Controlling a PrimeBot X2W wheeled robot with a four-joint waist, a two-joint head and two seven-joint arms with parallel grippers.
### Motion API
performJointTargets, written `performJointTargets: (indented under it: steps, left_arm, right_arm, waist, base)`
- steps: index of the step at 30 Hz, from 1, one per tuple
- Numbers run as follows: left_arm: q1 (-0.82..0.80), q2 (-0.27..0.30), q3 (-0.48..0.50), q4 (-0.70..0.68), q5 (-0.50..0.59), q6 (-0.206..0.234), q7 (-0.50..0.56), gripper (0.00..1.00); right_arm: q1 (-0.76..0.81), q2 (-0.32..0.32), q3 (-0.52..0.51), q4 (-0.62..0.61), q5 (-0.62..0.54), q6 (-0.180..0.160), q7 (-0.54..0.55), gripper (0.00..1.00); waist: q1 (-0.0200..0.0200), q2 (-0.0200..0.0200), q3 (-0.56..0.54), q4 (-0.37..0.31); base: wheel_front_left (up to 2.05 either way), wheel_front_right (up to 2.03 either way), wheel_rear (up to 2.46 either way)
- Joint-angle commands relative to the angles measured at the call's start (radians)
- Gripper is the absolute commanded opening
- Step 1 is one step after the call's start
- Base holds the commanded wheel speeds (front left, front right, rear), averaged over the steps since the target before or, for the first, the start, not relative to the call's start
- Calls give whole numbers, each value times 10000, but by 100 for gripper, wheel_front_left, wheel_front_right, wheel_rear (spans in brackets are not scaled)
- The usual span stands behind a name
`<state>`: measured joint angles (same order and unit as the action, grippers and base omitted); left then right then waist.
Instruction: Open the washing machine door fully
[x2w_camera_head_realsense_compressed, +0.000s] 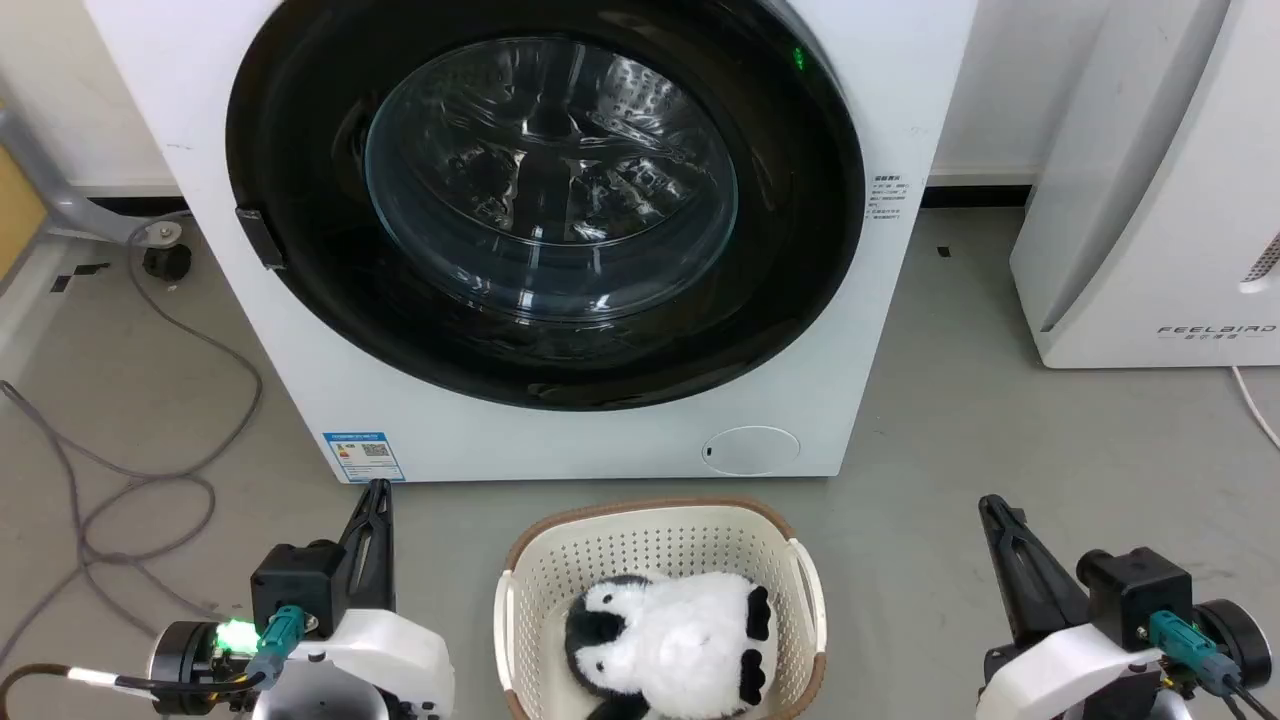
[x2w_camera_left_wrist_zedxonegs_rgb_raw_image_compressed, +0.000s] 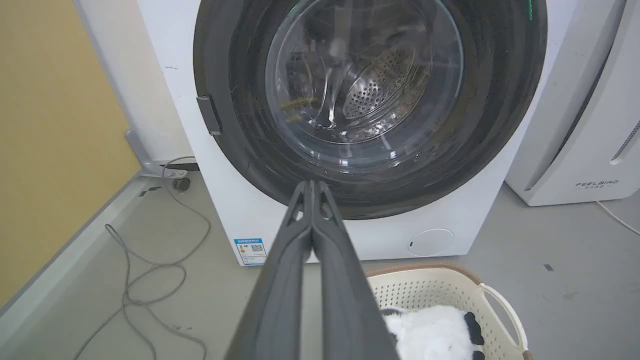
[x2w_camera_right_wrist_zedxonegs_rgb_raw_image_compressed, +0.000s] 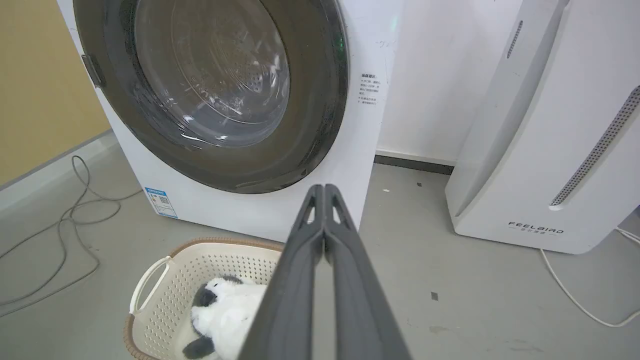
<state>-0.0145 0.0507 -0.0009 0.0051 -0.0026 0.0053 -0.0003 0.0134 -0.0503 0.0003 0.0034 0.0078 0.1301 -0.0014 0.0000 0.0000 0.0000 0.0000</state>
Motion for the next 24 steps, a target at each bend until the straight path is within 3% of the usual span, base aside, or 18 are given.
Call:
performJointTargets:
  steps: [1, 16, 17, 24]
  left_arm:
    - [145, -5, 9, -51, 26, -53, 3, 0]
    - [145, -5, 9, -51, 26, -53, 3, 0]
    - [-1, -2, -1, 4, -1, 7, -3, 100]
    - [-12, -2, -44, 36, -33, 62, -89, 100]
  right_arm:
    - [-134, 1, -3, -34, -78, 6, 14, 0]
    - [-134, 1, -3, -34, -78, 6, 14, 0]
    - [1, 0, -2, 0, 5, -2, -6, 100]
    - [10, 0, -53, -40, 128, -2, -90, 100]
  waist:
    - [0, 0, 0, 0]
    - [0, 0, 0, 0]
    - [0, 0, 0, 0]
    - [0, 0, 10, -1]
  base:
    - [0, 0, 0]
    - [0, 0, 0]
    - [0, 0, 0]
    - [0, 0, 0]
